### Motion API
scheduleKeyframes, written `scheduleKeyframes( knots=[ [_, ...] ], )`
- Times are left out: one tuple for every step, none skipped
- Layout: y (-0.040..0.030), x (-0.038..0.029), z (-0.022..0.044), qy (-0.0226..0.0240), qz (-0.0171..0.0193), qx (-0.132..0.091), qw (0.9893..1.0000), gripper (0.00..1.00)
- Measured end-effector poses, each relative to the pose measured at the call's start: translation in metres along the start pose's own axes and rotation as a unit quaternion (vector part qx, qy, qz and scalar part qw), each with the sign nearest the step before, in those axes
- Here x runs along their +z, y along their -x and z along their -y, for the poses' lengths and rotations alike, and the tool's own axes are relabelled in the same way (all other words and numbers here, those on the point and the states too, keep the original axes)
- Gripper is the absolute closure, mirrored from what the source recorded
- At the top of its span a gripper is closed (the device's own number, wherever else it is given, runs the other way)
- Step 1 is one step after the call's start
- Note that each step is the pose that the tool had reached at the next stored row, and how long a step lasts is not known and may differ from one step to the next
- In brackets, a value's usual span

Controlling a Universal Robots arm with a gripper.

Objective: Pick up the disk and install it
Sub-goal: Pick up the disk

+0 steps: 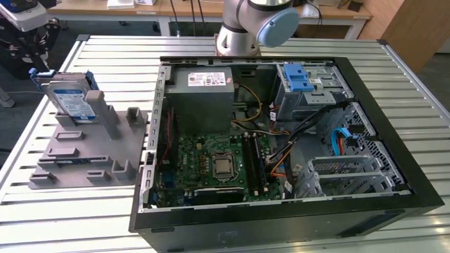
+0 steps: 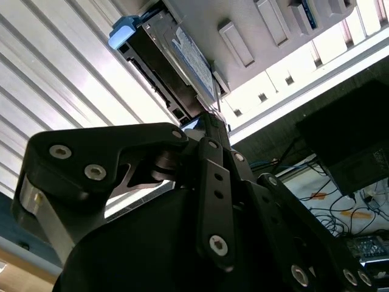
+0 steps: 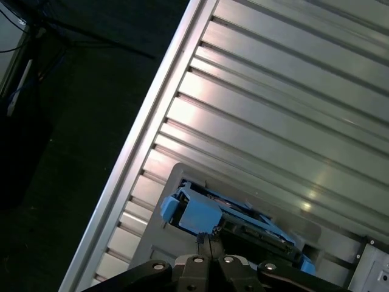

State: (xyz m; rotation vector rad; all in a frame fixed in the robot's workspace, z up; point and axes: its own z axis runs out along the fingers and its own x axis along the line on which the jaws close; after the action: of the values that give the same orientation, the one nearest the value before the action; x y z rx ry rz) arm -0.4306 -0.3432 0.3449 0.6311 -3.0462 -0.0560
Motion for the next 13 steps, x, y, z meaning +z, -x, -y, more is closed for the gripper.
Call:
scheduleKeyframes(
  knots=[
    [0.0000,0.0000,0.0000,-0.0001,-0.0001,-0.002,1.0000,0.89],
    [-0.0001,0.0000,0.0000,-0.0001,-0.0002,-0.004,1.0000,0.89],
    [-0.0001,0.0000,-0.0001,-0.0002,-0.0003,-0.007,1.0000,0.89],
    [-0.0001,0.0001,0.0000,-0.0002,-0.0004,-0.010,0.9999,0.89],
    [-0.0001,0.0000,-0.0001,-0.0003,-0.0006,-0.014,0.9999,0.89],
    [-0.0001,0.0001,0.0000,-0.0004,-0.0007,-0.019,0.9998,0.89],
    [-0.0001,0.0001,0.0000,-0.0005,-0.0009,-0.024,0.9997,0.89],
    [-0.0001,0.0001,-0.0001,-0.0007,-0.0012,-0.030,0.9995,0.89],
    [-0.0001,0.0001,-0.0001,-0.0008,-0.0014,-0.035,0.9994,0.89],
    [-0.0001,0.0001,-0.0001,-0.0010,-0.0014,-0.041,0.9992,0.89],
    [-0.0001,0.0001,-0.0001,-0.0010,-0.0012,-0.046,0.9989,0.89],
    [-0.0001,0.0000,-0.0001,-0.0010,-0.0008,-0.051,0.9987,0.89],
    [-0.0001,0.0000,-0.0001,-0.0008,-0.0002,-0.056,0.9984,0.89]
  ],
)
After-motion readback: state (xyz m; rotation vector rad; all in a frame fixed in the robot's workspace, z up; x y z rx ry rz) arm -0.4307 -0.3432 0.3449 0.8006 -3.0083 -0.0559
